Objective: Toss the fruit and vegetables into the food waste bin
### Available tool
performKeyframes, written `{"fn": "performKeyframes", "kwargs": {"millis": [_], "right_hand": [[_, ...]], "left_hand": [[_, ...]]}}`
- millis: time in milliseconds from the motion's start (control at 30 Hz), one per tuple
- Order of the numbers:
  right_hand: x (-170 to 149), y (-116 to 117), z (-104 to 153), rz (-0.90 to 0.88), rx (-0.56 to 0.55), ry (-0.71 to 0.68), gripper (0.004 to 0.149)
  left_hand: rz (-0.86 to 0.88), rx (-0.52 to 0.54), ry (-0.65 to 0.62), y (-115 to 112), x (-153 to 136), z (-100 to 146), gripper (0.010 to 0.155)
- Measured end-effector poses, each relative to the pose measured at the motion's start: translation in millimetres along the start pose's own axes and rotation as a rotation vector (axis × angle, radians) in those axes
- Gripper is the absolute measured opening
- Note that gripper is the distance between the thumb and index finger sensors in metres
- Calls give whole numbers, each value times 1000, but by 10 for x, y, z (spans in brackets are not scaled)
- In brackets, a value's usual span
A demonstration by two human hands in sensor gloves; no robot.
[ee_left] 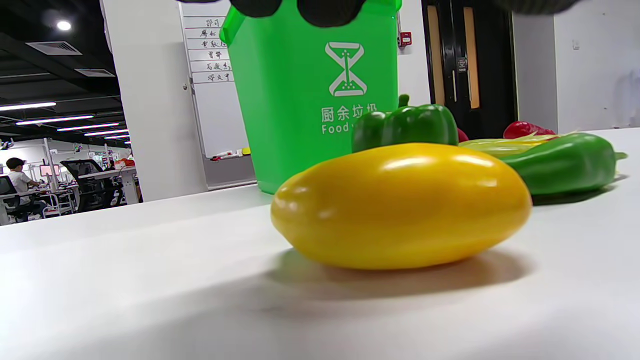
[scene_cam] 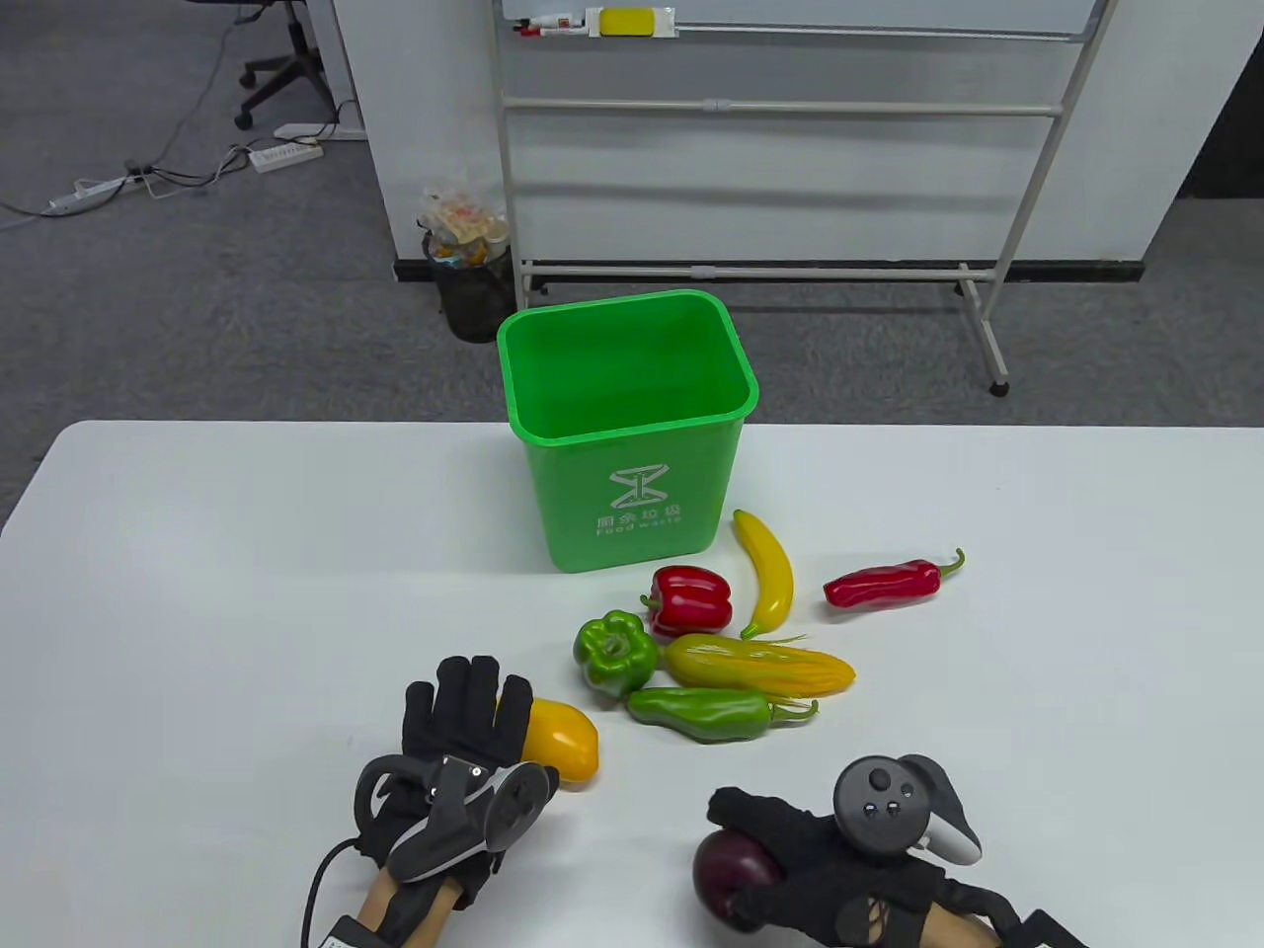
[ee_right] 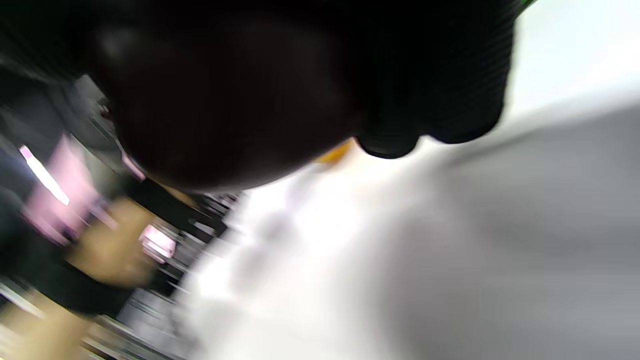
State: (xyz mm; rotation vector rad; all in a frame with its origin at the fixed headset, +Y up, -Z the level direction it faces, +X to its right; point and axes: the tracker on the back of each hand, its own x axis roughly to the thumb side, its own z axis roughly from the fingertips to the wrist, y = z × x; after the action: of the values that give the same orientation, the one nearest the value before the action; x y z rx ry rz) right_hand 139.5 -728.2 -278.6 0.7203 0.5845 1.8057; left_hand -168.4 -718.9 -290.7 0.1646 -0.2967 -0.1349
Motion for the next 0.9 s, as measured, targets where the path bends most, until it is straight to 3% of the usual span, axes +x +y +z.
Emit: {"fn": "performKeyframes", "kwargs": {"millis": [67, 167, 233, 300, 400, 533, 600, 733, 833, 900], "right_hand": [[332, -190, -299, -329, 0, -91, 94], [1179, -846, -904, -558, -232, -324, 96], [1521, -1263, -1233, -589, -333, -274, 102], [1505, -1463, -1366, -542, -394, -96, 105], [1321, -1476, -1242, -519, -513, -18, 103], [1032, -1467, -963, -373, -501, 22, 96], [962, -1530, -778, -236, -589, 88, 87], [899, -1774, -395, 211, -841, 256, 77], [785, -1904, -247, 470, -884, 345, 74], [588, -1958, -218, 585, -848, 427, 72]], "left_hand": [[4, 6, 7, 10, -29, 11, 88], [22, 13, 14, 20, -43, 16, 88], [17, 12, 16, 18, -37, 16, 88], [26, 7, 19, 17, -30, 19, 88], [44, 9, 15, 28, -18, 11, 88], [12, -2, 1, -11, -27, 7, 88], [15, -11, 9, -19, -51, 15, 88], [34, 0, 24, 11, -75, 28, 88], [25, 1, 19, 8, -59, 20, 88], [15, -7, 17, -9, -51, 13, 88]]}}
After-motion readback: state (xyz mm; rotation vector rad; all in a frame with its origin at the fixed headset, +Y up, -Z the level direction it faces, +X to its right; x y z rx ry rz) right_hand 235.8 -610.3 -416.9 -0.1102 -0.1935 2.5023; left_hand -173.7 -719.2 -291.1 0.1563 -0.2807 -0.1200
